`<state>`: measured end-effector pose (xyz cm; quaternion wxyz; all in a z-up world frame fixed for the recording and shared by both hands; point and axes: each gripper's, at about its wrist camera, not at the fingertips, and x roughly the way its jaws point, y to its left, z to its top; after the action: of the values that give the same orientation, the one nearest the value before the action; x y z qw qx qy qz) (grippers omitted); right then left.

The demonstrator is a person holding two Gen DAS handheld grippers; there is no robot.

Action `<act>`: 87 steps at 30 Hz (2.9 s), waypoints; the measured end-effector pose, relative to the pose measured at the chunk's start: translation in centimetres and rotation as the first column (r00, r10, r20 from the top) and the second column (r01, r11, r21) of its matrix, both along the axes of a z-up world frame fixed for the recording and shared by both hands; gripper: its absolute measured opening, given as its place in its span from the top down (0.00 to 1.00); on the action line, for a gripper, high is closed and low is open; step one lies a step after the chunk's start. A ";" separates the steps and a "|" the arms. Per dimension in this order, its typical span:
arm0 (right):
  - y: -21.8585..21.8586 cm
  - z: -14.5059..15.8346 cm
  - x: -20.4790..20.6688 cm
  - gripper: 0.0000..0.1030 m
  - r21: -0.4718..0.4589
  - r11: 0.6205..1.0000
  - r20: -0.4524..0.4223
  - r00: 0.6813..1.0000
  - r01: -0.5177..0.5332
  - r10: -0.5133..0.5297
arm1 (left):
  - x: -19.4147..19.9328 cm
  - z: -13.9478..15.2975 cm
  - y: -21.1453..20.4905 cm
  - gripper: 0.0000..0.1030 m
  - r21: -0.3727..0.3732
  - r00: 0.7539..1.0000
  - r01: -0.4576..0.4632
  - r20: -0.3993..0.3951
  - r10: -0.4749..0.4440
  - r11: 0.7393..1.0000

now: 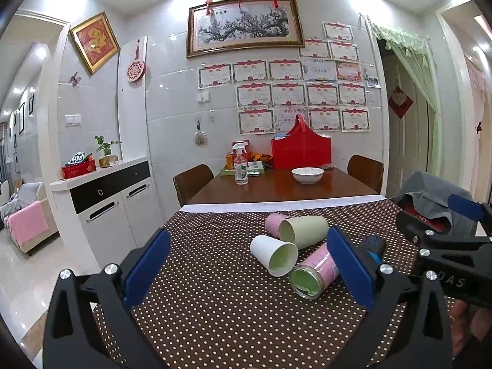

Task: Flip cup upside down

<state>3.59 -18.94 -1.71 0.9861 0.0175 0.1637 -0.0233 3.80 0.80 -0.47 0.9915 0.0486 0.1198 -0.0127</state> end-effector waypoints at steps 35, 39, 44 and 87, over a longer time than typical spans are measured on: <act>-6.8 -3.0 16.8 0.06 0.060 0.996 -0.257 0.965 0.062 -0.045 | 24.6 -2.5 -7.4 0.03 0.245 0.862 0.394 -0.433 -0.264 0.886; -7.7 -3.7 18.0 0.06 0.064 0.995 -0.279 0.959 0.075 -0.055 | 27.0 -4.2 -8.9 0.03 0.277 0.812 0.481 -0.500 -0.303 0.832; -8.9 -4.6 19.3 0.06 0.079 0.992 -0.304 0.950 0.097 -0.068 | 30.7 -6.2 -10.4 0.03 0.254 0.729 0.562 -0.602 -0.326 0.787; -12.3 -7.1 20.8 0.06 0.154 0.973 -0.353 0.929 0.173 -0.109 | 38.2 -15.6 -17.6 0.26 0.236 0.388 0.855 -0.882 -0.267 0.462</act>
<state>24.35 -31.26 -8.81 0.9325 0.1150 0.3324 -0.0820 41.98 -16.84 -16.09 0.6737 0.4329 0.4812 -0.3565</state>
